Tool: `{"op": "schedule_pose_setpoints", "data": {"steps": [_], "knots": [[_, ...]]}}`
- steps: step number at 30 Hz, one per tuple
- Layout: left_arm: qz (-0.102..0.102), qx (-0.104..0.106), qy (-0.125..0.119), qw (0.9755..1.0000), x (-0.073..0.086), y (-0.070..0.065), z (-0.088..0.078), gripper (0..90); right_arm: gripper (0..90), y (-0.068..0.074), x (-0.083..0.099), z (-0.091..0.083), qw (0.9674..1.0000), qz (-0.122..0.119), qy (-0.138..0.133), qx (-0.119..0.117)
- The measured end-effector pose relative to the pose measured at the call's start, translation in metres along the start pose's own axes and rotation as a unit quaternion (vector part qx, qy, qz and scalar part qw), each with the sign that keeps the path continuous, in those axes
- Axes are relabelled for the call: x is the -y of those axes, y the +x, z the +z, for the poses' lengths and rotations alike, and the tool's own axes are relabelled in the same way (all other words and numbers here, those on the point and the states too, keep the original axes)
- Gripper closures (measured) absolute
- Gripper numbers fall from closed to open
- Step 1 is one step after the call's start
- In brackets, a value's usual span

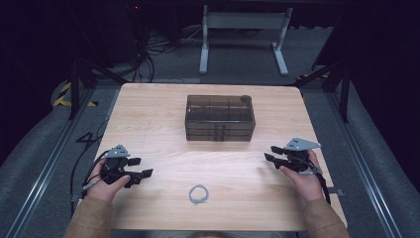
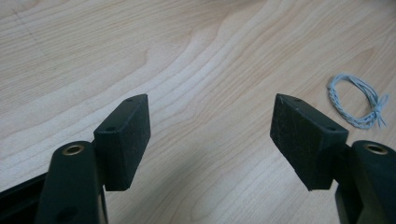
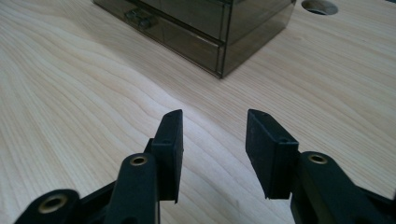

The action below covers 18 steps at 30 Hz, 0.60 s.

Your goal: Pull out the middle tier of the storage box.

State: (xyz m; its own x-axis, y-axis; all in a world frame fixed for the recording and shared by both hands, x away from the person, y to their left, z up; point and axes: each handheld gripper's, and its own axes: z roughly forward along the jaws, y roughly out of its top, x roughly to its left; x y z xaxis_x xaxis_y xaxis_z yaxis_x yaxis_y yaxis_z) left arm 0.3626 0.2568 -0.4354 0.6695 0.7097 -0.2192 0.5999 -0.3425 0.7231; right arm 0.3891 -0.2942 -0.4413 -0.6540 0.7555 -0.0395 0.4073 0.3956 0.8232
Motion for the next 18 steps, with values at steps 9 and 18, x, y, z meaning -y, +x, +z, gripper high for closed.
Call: {"op": "schedule_pose_setpoints", "data": {"steps": [9,18], "knots": [[-0.01,-0.033,-0.022,0.9992,0.0008,0.0007,-0.0007,30.0,55.2,0.0015,-0.002,-0.0032,0.9997,-0.001,0.009,0.024],[0.012,-0.026,-0.001,0.9996,-0.0035,-0.0033,0.0056,31.0,53.1,0.0067,-0.0027,-0.0044,0.9993,0.024,0.024,-0.015]]}}
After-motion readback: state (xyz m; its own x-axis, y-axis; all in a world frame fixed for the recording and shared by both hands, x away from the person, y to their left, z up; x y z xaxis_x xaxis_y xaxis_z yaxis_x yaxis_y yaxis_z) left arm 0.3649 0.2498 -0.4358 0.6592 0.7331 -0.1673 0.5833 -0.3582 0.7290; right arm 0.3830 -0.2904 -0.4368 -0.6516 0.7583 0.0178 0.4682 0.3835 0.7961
